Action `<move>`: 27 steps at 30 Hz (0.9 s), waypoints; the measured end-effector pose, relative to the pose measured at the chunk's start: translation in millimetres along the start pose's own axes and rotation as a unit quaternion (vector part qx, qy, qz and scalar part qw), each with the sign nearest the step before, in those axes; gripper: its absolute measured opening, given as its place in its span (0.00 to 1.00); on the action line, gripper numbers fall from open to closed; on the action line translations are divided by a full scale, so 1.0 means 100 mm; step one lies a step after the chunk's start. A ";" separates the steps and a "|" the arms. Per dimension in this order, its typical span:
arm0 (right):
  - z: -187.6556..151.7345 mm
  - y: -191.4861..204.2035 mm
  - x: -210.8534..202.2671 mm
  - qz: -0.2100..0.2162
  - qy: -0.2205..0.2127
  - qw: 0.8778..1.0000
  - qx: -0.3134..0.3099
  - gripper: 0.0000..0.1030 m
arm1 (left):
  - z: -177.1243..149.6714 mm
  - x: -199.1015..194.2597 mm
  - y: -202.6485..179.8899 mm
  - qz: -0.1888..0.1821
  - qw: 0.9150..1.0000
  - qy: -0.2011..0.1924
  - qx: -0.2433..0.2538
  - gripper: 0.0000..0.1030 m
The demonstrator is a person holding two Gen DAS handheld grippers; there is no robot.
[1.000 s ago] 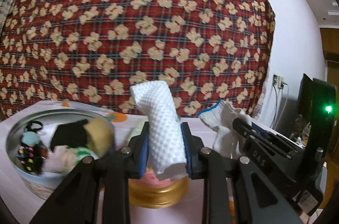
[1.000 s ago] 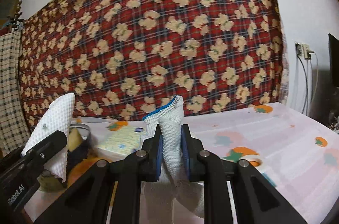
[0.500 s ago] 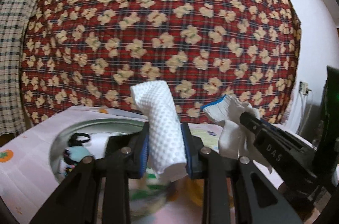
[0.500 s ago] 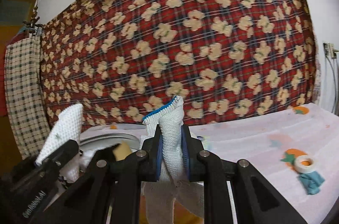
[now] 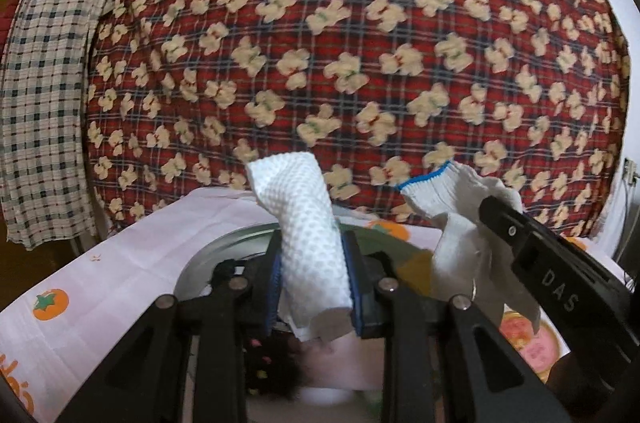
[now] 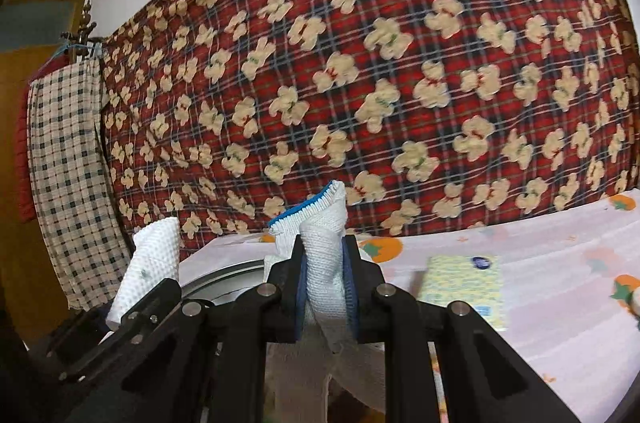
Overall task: Organize soft objects
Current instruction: 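Carry the white sock and mesh cloth over the metal tin with both grippers, then lower the sock and mesh cloth into the tin and open both grippers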
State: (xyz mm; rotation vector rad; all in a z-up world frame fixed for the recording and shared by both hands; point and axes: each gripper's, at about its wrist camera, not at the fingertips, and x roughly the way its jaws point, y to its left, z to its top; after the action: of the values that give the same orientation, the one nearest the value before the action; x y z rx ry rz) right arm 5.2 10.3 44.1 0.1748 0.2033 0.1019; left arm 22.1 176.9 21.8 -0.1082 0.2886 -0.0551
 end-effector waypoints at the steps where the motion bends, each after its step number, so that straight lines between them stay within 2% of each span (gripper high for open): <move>1: -0.01 0.03 0.04 0.000 0.003 1.000 -0.001 0.17 | -0.01 0.04 0.02 0.004 1.000 0.004 0.002 0.25; 12: -0.12 0.24 0.62 0.011 0.061 0.998 0.014 0.18 | -0.14 0.45 0.17 0.054 0.996 0.065 0.003 0.25; 13: -0.15 0.24 0.65 0.012 0.066 0.998 0.011 0.18 | -0.15 0.48 0.18 0.054 0.996 0.070 -0.001 0.25; 14: -0.17 0.25 0.67 0.013 0.069 0.998 0.003 0.18 | -0.15 0.50 0.19 0.054 0.996 0.075 -0.004 0.20; 24: -0.27 0.31 0.74 0.015 0.080 0.996 -0.023 0.18 | -0.15 0.53 0.21 0.063 0.995 0.079 -0.010 0.20; 27: -0.28 0.29 0.75 0.021 0.078 0.996 -0.021 0.19 | -0.15 0.51 0.22 0.073 0.994 0.076 -0.013 0.25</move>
State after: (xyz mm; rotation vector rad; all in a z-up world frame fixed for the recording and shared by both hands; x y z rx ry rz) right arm 69.6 52.1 8.5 0.1298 0.3537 0.1626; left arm 67.3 193.7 -9.7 -0.1096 0.4481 0.0868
